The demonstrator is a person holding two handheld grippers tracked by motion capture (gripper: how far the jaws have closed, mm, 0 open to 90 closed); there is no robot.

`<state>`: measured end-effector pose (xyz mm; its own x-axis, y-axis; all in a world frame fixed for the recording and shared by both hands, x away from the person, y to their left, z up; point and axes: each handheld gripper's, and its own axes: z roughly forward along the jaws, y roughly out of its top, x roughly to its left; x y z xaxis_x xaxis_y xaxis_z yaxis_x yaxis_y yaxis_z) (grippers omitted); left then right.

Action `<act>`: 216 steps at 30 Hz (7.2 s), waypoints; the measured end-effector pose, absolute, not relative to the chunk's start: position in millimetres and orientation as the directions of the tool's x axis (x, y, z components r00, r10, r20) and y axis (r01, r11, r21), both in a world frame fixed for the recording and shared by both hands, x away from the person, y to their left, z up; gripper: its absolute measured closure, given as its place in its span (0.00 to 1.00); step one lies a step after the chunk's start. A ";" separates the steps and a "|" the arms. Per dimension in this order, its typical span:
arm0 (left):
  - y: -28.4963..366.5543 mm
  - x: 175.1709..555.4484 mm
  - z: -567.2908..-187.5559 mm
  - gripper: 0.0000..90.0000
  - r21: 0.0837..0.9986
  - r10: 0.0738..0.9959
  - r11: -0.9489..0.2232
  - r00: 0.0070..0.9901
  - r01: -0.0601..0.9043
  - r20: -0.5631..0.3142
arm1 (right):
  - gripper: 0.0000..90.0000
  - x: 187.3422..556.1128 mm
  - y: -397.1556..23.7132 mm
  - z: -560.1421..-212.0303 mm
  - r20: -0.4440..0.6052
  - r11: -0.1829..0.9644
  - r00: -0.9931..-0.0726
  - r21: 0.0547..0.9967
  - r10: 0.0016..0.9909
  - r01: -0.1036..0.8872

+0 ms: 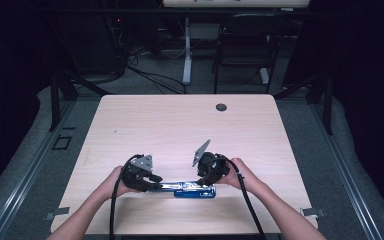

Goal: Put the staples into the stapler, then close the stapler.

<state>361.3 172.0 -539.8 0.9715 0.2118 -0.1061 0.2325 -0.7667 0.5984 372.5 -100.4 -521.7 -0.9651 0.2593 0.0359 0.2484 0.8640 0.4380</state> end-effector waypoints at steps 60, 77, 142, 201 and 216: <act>179.3 362.3 -538.5 0.69 0.594 0.226 -0.767 0.969 0.242 -0.102 | 0.34 376.3 -114.9 -515.3 0.094 0.774 -0.914 0.503 0.394 0.385; 181.9 363.6 -538.9 0.60 0.589 0.252 -0.763 0.962 0.265 -0.106 | 0.41 373.8 -113.8 -515.0 0.081 0.777 -0.917 0.506 0.390 0.375; 182.1 359.3 -550.2 0.71 0.503 0.196 -0.834 0.974 0.228 -0.116 | 0.96 355.3 -60.7 -536.4 0.094 0.762 -0.951 0.578 0.293 0.292; 172.0 355.8 -502.9 0.71 0.596 0.161 -0.785 0.985 0.169 -0.068 | 0.95 356.0 -84.9 -519.9 0.113 0.716 -0.933 0.612 0.340 0.335; 161.5 355.6 -491.6 0.71 0.568 0.146 -0.810 0.988 0.149 -0.052 | 0.95 363.6 -130.1 -512.7 0.119 0.690 -0.891 0.591 0.438 0.418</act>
<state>355.6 161.5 -491.6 0.9880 0.1458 -0.0516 0.1491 -0.8095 0.5678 363.6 -130.1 -512.7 -0.8912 0.4379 0.1185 0.4178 0.6904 0.5906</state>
